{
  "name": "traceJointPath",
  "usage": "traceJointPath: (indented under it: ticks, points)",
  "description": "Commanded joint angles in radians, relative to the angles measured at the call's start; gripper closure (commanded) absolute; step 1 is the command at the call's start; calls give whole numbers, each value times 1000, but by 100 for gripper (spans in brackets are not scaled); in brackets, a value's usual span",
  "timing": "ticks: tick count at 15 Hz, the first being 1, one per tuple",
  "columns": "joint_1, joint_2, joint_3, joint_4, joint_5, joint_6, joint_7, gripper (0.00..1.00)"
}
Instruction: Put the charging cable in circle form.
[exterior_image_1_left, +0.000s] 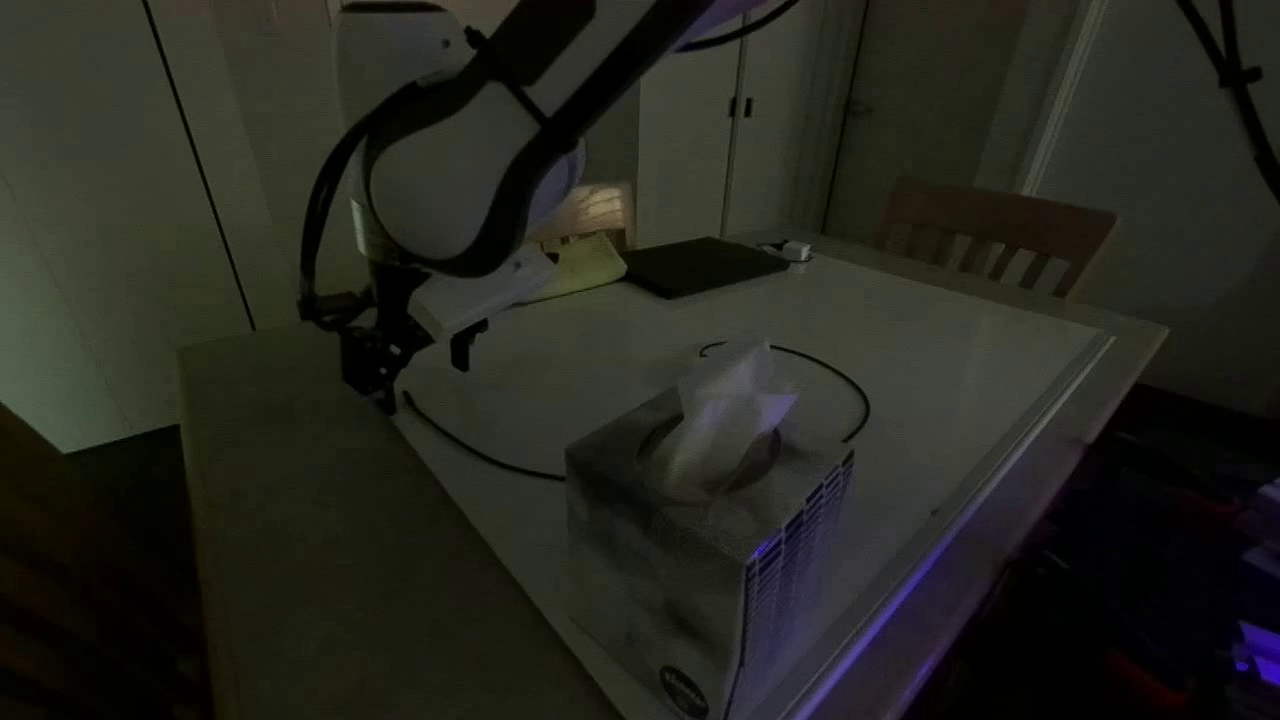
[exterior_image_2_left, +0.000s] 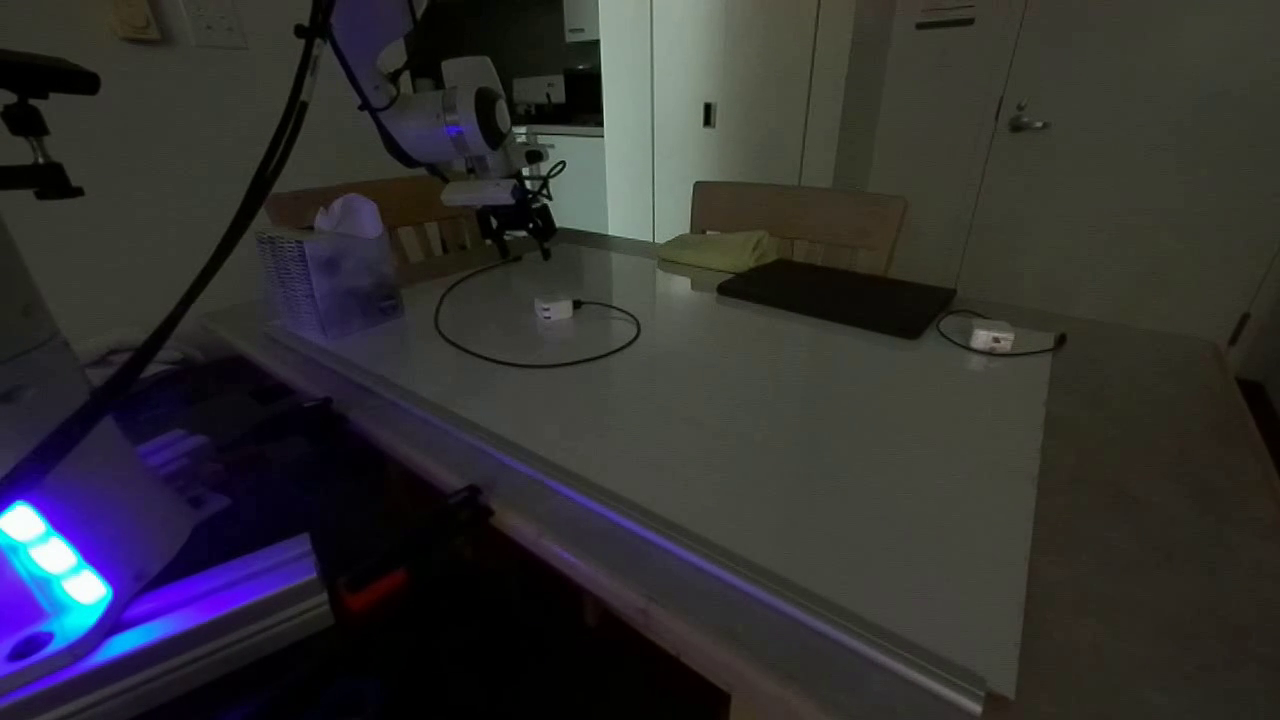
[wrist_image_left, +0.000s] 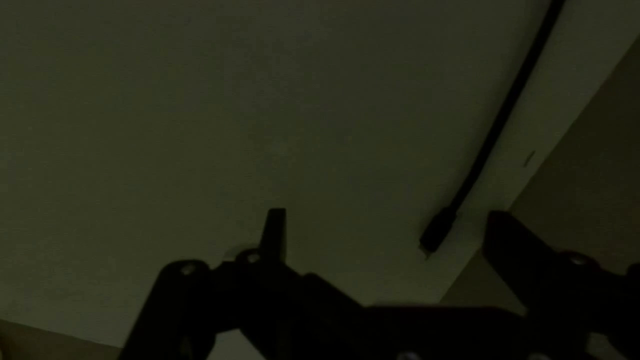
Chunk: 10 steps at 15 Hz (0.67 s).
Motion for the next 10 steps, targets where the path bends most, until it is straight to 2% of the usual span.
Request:
traceJointPath:
  ticks: [1, 2, 10]
  points:
    - [2, 17, -16, 29, 17, -6, 26, 16]
    - [2, 15, -17, 28, 17, -6, 33, 26]
    - [-5, 15, -14, 36, 23, -2, 45, 84]
